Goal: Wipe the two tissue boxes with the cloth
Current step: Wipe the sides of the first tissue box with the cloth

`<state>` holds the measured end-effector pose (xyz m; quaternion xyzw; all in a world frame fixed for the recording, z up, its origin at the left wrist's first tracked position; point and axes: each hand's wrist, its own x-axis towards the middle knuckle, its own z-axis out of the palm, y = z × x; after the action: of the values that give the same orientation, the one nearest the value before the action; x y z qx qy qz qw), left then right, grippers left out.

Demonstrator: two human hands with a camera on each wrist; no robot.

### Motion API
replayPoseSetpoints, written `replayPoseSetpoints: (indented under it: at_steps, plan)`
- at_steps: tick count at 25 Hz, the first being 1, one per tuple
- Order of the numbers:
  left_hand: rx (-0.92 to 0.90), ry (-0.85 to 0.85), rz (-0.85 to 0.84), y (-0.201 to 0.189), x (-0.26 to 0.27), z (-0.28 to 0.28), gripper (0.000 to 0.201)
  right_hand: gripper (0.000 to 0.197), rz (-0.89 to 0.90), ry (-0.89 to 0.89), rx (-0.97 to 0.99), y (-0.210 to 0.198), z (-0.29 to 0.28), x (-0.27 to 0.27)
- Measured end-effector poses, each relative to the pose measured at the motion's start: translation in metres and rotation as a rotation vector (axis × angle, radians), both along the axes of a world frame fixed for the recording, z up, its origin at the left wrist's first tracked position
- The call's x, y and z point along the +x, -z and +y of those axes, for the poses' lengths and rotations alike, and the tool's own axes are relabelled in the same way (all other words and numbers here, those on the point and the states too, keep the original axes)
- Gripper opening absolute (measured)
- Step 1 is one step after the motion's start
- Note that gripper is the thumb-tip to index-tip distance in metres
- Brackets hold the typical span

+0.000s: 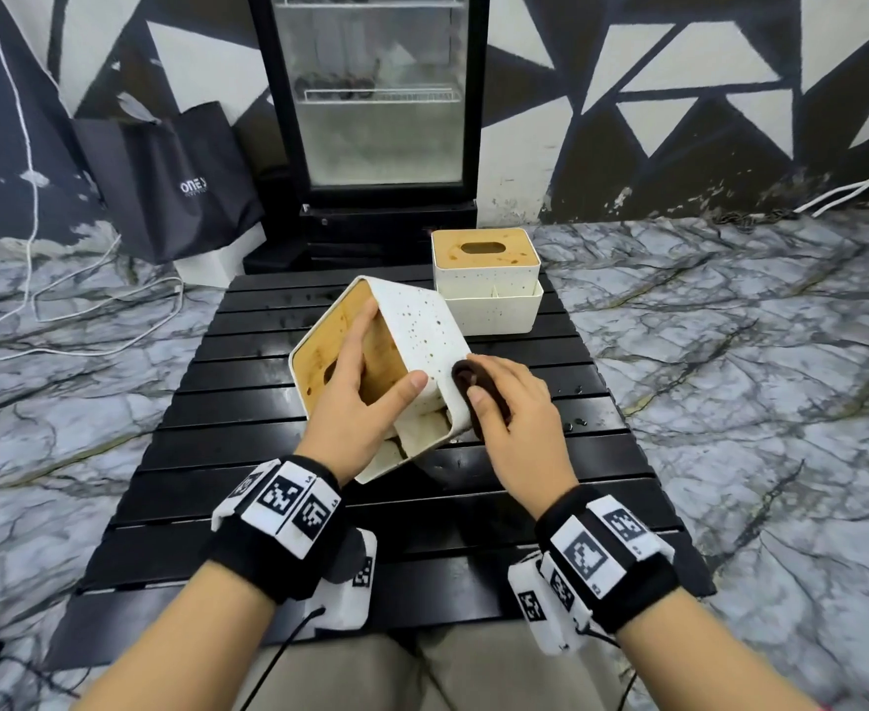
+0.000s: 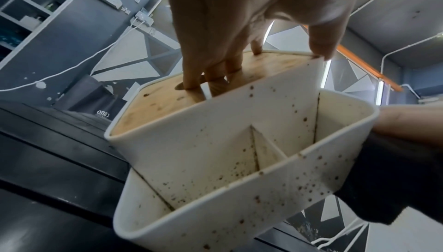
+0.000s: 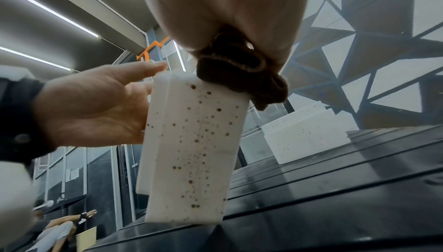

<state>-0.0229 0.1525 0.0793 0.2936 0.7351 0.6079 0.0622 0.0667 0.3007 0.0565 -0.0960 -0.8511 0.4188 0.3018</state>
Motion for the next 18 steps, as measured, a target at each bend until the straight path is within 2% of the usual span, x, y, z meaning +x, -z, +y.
replayPoseSetpoints:
  at_steps: [6, 12, 18]
  plan:
    - [-0.014, 0.078, -0.005, -0.003, -0.008, -0.001, 0.089, 0.037, 0.028, -0.086, 0.09, -0.013, -0.009, -0.004]
    - [0.011, 0.107, -0.009, -0.002, -0.01, -0.005, 0.088, 0.036, 0.015, -0.089, 0.084, -0.014, -0.006, -0.005]
    - [-0.057, 0.176, 0.03, -0.006, -0.009, -0.002, 0.084, 0.036, 0.029, -0.166, 0.075, -0.032, -0.006, -0.017]
